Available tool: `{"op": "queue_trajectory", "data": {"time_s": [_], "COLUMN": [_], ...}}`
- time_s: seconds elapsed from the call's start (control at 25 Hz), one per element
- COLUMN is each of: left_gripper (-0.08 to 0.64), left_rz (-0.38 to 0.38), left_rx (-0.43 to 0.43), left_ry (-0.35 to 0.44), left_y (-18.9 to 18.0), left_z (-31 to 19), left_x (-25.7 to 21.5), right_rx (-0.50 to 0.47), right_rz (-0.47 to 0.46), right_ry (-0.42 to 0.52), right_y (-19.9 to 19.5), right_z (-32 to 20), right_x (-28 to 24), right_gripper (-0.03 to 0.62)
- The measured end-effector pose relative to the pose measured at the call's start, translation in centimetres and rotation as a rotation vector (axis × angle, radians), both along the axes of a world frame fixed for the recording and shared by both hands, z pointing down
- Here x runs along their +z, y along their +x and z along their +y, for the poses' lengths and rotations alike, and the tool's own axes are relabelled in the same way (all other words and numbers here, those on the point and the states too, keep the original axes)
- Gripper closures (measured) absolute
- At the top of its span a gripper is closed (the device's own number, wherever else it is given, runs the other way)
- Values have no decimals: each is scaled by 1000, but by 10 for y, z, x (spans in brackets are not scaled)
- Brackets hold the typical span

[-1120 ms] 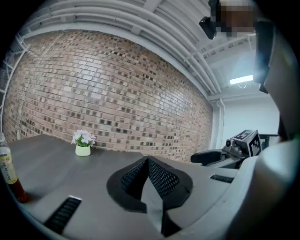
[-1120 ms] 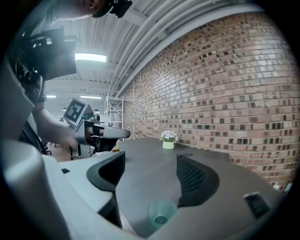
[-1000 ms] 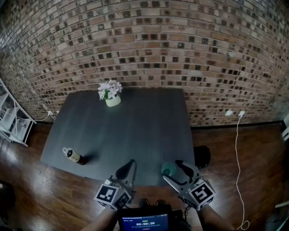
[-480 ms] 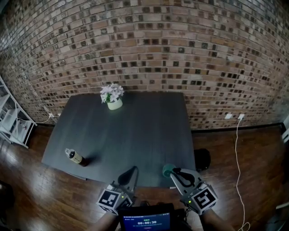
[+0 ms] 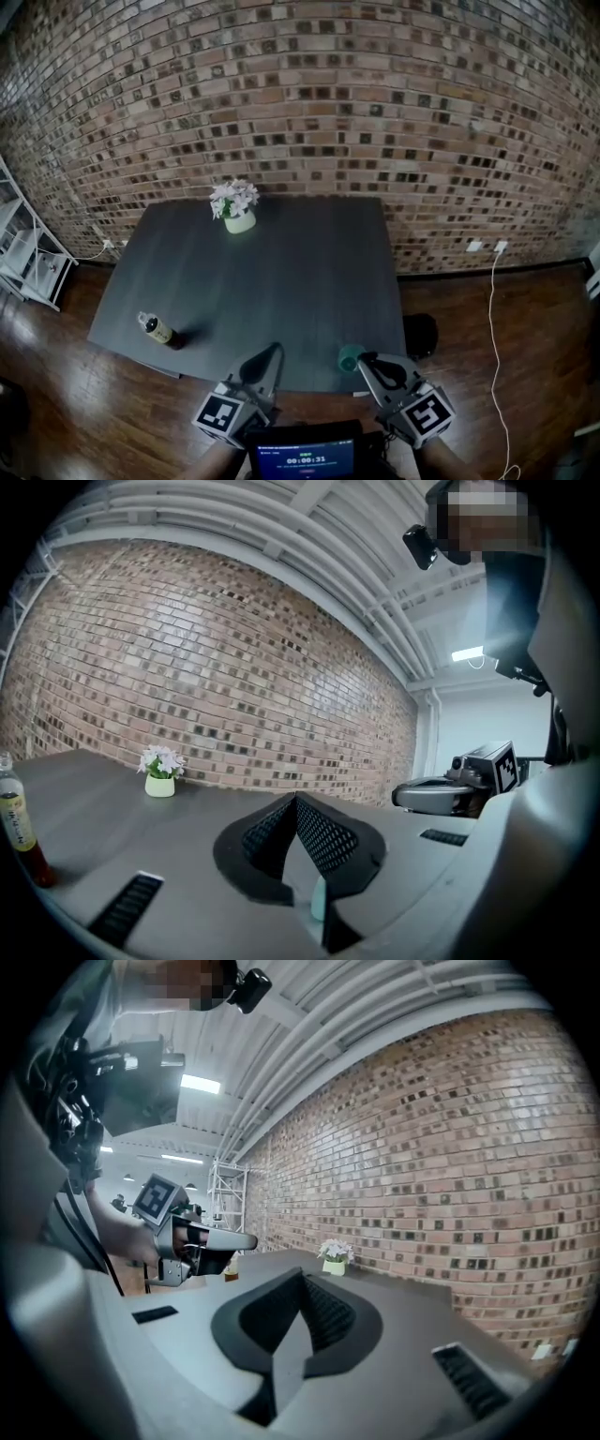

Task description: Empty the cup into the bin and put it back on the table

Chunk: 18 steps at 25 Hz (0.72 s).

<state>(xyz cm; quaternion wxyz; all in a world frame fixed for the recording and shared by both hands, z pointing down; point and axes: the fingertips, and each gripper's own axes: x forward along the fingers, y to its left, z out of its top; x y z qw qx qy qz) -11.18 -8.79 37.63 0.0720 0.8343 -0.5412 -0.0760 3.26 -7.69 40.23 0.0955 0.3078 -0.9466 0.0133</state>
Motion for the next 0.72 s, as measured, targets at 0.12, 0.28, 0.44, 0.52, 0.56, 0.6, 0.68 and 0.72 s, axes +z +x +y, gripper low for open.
{"op": "queue_trajectory", "data": {"time_s": [0.12,0.28,0.44,0.52,0.56,0.6,0.68,0.72], "left_gripper": [560,560,560,560,560,560,560,560], "left_rz": [2,10,21,39,44,43,37,36], "left_rx": [6,-1,-15,-24,-27,-29,-29,-28], "left_ry": [-2,-7,-11,-16,-15,-13,-14,-16], "left_y": [2,2,-3,-7,-9,-10,-10,-10], "left_z": [1,1,4,5,6,6,8,8], "left_x": [0,2,1,0,0,-1,0,0], "right_rx": [11,21,24,24,25,27,33,36], "right_rz": [4,13,12,13,14,15,16,15], "right_ry": [-11,-24,-30,-28,-27,-27,-32,-34], "right_y": [4,7,9,8,7,7,8,8], "right_z": [-2,-3,-2,-1,-1,-1,0,0], "right_x": [2,5,3,2,2,2,3,4], "right_gripper": [592,592,592,592,592,592,592,592]}}
